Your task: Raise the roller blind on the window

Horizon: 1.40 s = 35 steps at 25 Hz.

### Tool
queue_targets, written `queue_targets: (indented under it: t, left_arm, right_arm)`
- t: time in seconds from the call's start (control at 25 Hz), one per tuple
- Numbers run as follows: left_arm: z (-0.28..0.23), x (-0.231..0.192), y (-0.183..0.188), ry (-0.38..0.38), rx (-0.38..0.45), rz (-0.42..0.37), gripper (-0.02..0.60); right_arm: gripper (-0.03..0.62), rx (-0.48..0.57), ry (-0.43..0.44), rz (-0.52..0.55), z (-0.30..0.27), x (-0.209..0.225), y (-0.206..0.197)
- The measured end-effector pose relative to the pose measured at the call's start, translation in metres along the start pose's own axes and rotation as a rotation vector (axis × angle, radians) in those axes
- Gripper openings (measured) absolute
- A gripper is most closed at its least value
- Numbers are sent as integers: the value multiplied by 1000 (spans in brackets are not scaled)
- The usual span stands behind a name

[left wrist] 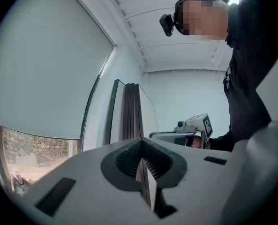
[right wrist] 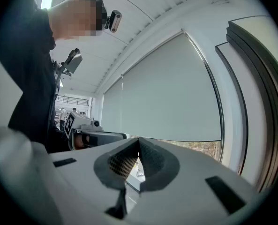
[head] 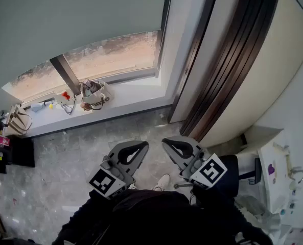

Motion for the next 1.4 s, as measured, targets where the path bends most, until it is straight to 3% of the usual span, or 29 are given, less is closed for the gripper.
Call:
queue_targets:
  t: [0.16,0.36,0.48,0.68,1.24,1.4]
  left_arm:
    - [-4,5,-1,-1,22,-12,6]
    - [-15,16,1,-1,-15,7,6]
    - [-22,17,4,-14,20,-22,6]
    - [-30,18,3,-16,14,-7,6]
    - [-96,46,15,8,22,-22,6]
    - [-107,36,14,34,30,-21,6]
  right_arm:
    - [6,-22,-3,-4,5,-1,-4]
    - [6,-28,-6,-8,16,4,-5]
    - [6,-9,-31,-24,22,11,-5]
    - [6,23,-60,-43,30,22,-8]
    - [6,-8,16,-2,70,63,-20]
    - [6,-9,38,-13,63,76,-23]
Point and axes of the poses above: the fingertips, and each gripper's own axes: z backward along the fingers, x to its right, y out of its top, the point moved 8 cm from there along z, backward along the fingers, and after that the axes turned 11 degrees about -x, right-handed, at the moved point
